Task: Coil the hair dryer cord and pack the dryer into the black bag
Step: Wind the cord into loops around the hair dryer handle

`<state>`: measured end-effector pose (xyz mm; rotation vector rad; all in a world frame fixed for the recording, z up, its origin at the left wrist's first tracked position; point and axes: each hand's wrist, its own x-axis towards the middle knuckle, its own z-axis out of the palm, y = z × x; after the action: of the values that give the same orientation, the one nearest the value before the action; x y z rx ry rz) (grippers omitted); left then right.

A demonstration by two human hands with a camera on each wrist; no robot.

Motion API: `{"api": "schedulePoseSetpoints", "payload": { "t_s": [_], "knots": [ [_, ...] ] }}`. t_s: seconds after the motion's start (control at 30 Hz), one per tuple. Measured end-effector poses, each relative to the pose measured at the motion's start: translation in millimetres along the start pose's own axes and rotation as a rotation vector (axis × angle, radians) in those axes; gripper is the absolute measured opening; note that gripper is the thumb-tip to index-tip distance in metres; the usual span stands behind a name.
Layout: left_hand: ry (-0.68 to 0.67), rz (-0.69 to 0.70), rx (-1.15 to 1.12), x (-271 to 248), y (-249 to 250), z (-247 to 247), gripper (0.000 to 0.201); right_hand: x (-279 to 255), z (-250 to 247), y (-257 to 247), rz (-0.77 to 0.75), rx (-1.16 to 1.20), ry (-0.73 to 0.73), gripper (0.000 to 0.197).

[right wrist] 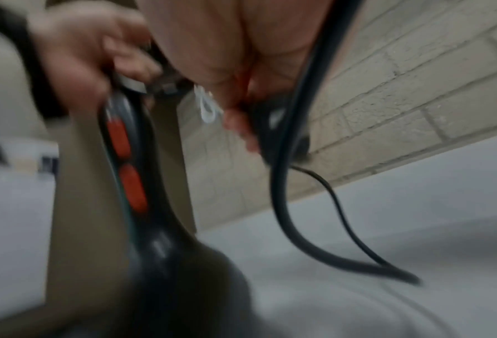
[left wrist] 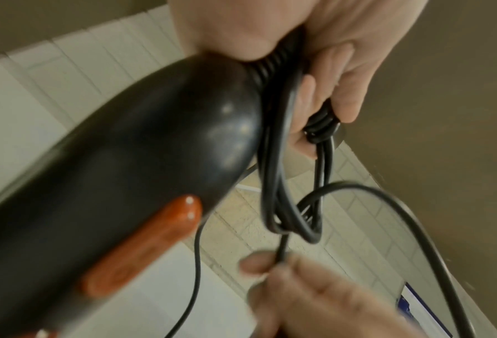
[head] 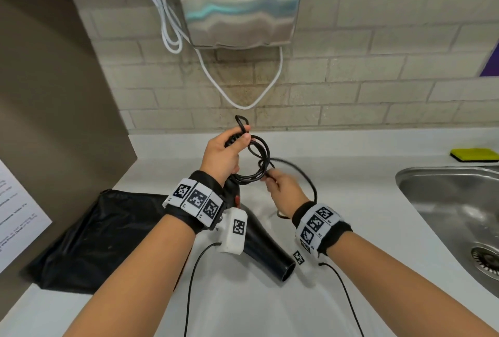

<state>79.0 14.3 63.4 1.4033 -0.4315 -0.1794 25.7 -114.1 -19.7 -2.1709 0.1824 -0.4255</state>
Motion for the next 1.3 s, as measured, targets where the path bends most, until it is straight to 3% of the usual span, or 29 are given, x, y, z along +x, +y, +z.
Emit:
{"api": "schedulePoseSetpoints", "payload": {
  "t_s": [0.07,0.13,0.27,0.33,0.43,0.53,0.63,0.87,0.97,1.13,1.3],
  "knots": [
    [-0.014,0.009,0.001,-1,-1,1,0.021,6,0,-15,-0.006,0.206,0.132,0.025],
    [-0.013,0.019,-0.004,-2,-1,3,0.019,10,2,-23,0.081,0.436,0.170,0.036],
    [-0.025,0.030,-0.008,-3,0,3,0.020,6,4,-22,0.182,0.694,-0.018,0.030],
    [-0.028,0.028,-0.004,-4,0,2,0.021,0,8,-17,0.214,0.693,-0.163,0.026],
    [-0.036,0.028,-0.007,-4,0,2,0.021,-8,15,-6,0.237,0.476,-0.339,0.024],
    [-0.068,0.033,-0.005,-5,-1,1,0.020,-13,15,6,0.323,0.444,-0.428,0.025],
    [-0.081,0.039,-0.016,-6,-2,2,0.019,-13,9,3,0.369,0.537,-0.359,0.025],
    [-0.107,0.059,-0.020,-11,-1,10,0.018,6,-10,-33,0.280,1.033,0.140,0.033],
    [-0.110,0.072,-0.018,-13,-2,12,0.019,2,-8,-33,0.311,1.205,0.180,0.030],
    [-0.116,0.054,-0.046,-12,-1,11,0.019,-15,2,-24,0.308,1.127,-0.065,0.028],
    [-0.109,0.044,-0.020,-8,0,3,0.018,-27,11,0,0.266,0.481,-0.297,0.022]
  ]
}}
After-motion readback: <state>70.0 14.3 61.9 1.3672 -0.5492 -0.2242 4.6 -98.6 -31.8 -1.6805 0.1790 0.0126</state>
